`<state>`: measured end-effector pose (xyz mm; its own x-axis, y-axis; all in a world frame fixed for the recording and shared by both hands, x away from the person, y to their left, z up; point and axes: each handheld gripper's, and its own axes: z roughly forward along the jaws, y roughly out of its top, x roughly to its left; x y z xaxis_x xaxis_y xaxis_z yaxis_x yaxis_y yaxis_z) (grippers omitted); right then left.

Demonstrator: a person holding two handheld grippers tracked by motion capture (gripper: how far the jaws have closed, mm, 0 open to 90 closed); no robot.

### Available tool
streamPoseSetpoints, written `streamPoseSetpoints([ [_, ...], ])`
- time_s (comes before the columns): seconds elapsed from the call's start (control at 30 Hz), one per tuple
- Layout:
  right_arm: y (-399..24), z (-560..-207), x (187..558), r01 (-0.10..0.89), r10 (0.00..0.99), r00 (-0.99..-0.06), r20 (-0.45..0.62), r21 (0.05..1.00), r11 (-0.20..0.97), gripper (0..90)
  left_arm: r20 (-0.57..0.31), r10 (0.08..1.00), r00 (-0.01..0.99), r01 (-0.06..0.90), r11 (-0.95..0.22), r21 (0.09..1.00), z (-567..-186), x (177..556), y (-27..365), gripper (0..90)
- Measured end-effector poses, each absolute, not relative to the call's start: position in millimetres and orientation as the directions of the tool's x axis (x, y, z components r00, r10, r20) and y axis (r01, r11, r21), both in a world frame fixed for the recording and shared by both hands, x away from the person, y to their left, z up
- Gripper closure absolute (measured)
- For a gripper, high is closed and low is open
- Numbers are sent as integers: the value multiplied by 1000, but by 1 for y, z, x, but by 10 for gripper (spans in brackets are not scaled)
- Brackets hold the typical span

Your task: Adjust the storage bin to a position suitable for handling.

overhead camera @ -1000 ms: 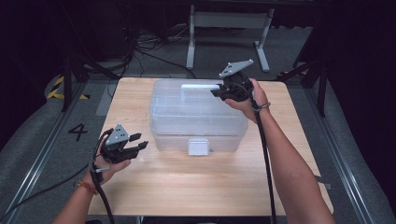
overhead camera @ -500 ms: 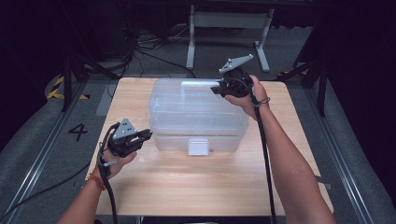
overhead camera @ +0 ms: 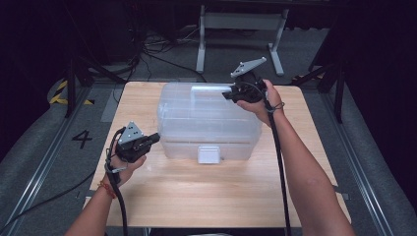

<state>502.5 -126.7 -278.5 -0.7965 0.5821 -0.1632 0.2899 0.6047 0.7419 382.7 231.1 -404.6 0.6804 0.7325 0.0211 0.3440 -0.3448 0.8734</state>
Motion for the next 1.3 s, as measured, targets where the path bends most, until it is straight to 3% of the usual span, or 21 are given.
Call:
streamPoseSetpoints([
  [0.23, -130, -280, 501, 296, 602, -783, -157, 758, 582, 720, 23, 731, 681, 339, -343, 876, -404, 386, 230, 898],
  [0.47, -144, -273, 492, 277, 611, -771, -180, 770, 575, 647, 37, 731, 681, 327, -349, 878, -403, 386, 230, 898],
  [0.67, -165, -265, 474, 250, 631, -744, -220, 784, 568, 691, 50, 729, 683, 326, -365, 872, -403, 385, 229, 898],
  [0.93, -197, -263, 448, 222, 653, -715, -250, 804, 551, 669, 60, 725, 686, 320, -375, 870, -402, 385, 229, 898],
  [1.3, -233, -287, 418, 218, 668, -698, -256, 813, 540, 630, 76, 725, 684, 313, -387, 867, -399, 386, 227, 898],
])
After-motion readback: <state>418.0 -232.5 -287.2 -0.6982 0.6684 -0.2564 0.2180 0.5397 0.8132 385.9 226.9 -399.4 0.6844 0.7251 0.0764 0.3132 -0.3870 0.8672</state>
